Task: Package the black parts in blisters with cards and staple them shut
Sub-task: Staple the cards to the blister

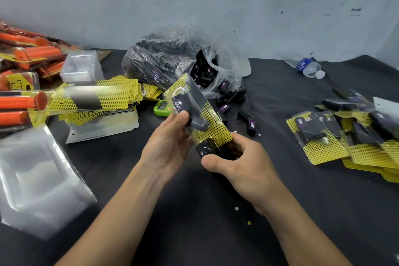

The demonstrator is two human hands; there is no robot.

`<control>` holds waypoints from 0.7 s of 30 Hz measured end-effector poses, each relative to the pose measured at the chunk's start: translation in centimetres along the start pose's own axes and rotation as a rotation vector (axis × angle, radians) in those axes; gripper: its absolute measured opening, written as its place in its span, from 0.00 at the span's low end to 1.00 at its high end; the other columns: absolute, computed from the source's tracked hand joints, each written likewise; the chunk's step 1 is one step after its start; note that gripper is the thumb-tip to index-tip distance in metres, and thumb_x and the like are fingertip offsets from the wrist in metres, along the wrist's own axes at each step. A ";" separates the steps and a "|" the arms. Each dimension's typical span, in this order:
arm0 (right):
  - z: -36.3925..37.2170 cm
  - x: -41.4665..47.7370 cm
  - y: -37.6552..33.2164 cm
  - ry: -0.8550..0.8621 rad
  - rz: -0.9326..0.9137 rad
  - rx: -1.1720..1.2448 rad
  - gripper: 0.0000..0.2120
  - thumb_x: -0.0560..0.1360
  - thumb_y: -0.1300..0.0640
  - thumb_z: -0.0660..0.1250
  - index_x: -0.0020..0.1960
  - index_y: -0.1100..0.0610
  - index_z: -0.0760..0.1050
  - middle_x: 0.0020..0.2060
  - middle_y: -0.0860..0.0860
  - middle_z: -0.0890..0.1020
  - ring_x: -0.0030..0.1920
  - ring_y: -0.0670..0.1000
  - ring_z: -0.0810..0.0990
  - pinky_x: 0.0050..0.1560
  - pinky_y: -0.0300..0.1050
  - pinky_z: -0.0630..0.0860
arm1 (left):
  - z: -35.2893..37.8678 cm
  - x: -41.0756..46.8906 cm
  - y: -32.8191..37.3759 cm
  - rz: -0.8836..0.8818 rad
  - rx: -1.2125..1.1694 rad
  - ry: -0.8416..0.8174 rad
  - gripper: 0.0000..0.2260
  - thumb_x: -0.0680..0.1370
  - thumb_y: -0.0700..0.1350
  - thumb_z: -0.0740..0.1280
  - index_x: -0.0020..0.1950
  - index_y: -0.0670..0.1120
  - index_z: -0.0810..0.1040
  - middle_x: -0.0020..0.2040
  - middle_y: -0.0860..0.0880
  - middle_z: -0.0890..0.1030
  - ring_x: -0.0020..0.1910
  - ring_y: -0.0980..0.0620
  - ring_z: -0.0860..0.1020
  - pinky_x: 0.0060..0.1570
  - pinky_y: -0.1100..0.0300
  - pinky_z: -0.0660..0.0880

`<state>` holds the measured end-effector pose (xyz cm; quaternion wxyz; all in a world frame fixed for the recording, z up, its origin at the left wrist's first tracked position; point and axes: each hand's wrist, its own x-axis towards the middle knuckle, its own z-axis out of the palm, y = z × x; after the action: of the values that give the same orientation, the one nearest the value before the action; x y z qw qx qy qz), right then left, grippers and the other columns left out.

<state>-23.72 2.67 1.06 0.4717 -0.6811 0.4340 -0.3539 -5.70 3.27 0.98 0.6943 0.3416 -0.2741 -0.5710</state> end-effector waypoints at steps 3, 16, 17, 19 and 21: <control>-0.1 0.0 0.0 0.004 0.006 0.019 0.24 0.59 0.37 0.78 0.53 0.43 0.83 0.46 0.43 0.87 0.48 0.46 0.85 0.54 0.57 0.83 | -0.1 0.1 0.2 0.017 0.008 0.021 0.18 0.76 0.46 0.70 0.66 0.46 0.80 0.56 0.43 0.84 0.53 0.46 0.83 0.61 0.49 0.79; -0.3 0.0 -0.2 -0.087 0.011 0.123 0.23 0.61 0.46 0.82 0.55 0.44 0.84 0.49 0.45 0.88 0.51 0.47 0.87 0.57 0.56 0.83 | 0.5 0.0 0.5 0.001 0.026 0.103 0.27 0.71 0.48 0.72 0.68 0.39 0.78 0.57 0.40 0.84 0.49 0.46 0.84 0.54 0.50 0.83; -0.3 0.0 -0.1 -0.092 0.013 0.148 0.22 0.62 0.47 0.82 0.55 0.45 0.84 0.49 0.47 0.88 0.51 0.49 0.87 0.57 0.59 0.83 | 0.5 -0.1 0.6 0.004 0.034 0.102 0.28 0.72 0.48 0.72 0.70 0.39 0.77 0.58 0.39 0.83 0.51 0.45 0.83 0.56 0.49 0.82; -0.3 0.0 0.0 -0.098 0.013 0.174 0.22 0.62 0.48 0.82 0.55 0.47 0.85 0.49 0.49 0.88 0.52 0.51 0.87 0.58 0.61 0.83 | 0.6 -0.1 0.6 0.017 0.045 0.101 0.28 0.72 0.48 0.72 0.71 0.39 0.76 0.59 0.39 0.83 0.54 0.44 0.82 0.58 0.49 0.81; -0.2 0.0 0.0 -0.102 0.013 0.186 0.22 0.62 0.47 0.82 0.55 0.47 0.85 0.50 0.49 0.88 0.52 0.52 0.87 0.58 0.61 0.83 | 0.5 -0.1 0.8 0.038 0.052 0.091 0.26 0.73 0.47 0.72 0.70 0.40 0.77 0.58 0.40 0.84 0.53 0.45 0.83 0.53 0.51 0.83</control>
<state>-23.94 2.63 1.13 0.5567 -0.6487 0.3789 -0.3547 -5.65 3.34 1.89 0.7078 0.3797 -0.2635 -0.5342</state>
